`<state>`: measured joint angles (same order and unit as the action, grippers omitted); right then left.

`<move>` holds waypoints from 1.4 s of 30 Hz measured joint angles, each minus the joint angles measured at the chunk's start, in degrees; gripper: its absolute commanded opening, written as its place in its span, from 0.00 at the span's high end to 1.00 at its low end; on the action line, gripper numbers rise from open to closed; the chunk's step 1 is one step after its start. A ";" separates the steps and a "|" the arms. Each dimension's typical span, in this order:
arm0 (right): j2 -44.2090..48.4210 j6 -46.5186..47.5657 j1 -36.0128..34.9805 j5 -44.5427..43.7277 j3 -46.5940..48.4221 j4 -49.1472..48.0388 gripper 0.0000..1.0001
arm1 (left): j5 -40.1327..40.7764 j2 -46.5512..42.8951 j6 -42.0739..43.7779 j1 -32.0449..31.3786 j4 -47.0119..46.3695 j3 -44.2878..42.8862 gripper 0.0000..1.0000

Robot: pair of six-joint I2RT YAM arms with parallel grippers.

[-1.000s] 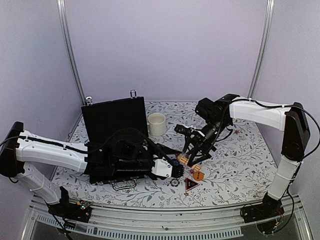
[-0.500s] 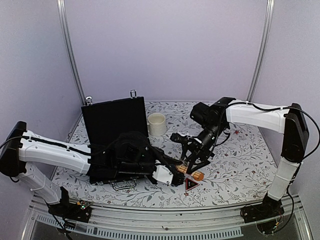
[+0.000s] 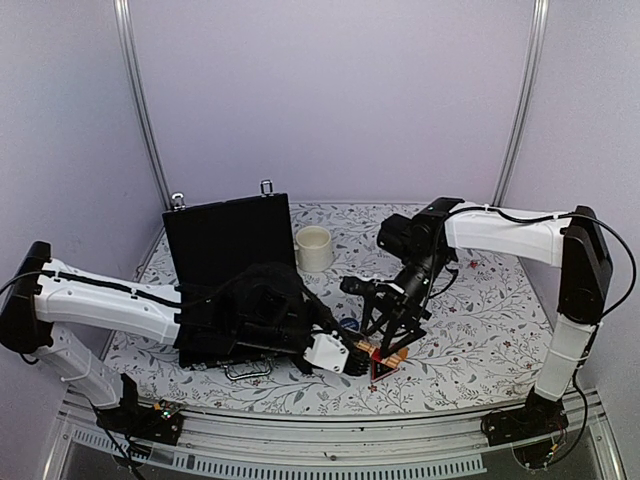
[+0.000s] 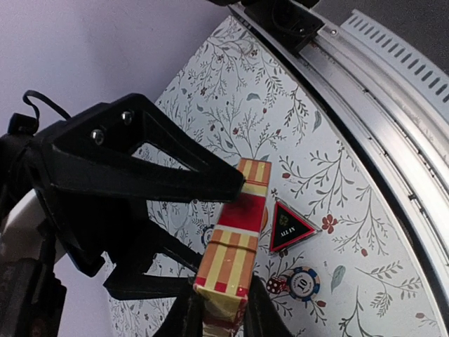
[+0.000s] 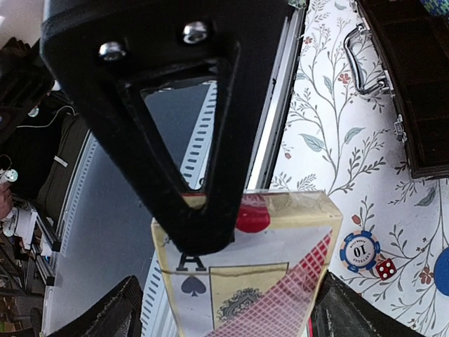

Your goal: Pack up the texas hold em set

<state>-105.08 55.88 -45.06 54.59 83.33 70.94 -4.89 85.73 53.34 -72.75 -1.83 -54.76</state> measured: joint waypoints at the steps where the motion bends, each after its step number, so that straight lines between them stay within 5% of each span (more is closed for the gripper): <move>1: 0.00 0.83 0.48 0.24 0.31 0.59 0.15 | 0.20 -0.26 -1.36 0.02 0.59 0.00 0.94; 6: 0.81 4.87 7.63 4.02 2.51 4.09 0.15 | 0.90 -7.74 -11.91 2.21 3.13 3.26 0.94; 13: 3.26 5.57 20.13 9.86 -0.07 0.48 0.21 | 3.10 -22.56 -35.23 15.78 6.21 8.28 0.92; 18: 3.45 0.61 20.57 10.71 -3.34 -4.96 0.23 | 2.99 -23.21 -51.60 25.83 13.99 8.33 0.92; 25: 3.45 -2.32 20.37 11.10 -4.09 -8.26 0.25 | -7.17 -22.82 -68.89 38.99 25.33 8.98 0.93; 32: 3.43 -1.70 20.37 12.48 -4.70 -7.74 0.27 | -19.04 -20.39 -79.67 52.11 31.63 10.97 0.92; 42: 2.62 0.94 20.37 13.68 -4.70 -5.29 0.27 | -28.92 -15.08 -83.97 59.01 34.69 14.05 0.94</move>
<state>-102.45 56.82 -24.69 68.27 78.63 65.65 -33.80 70.65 -30.63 -13.74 32.86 -40.71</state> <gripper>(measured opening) 0.730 0.169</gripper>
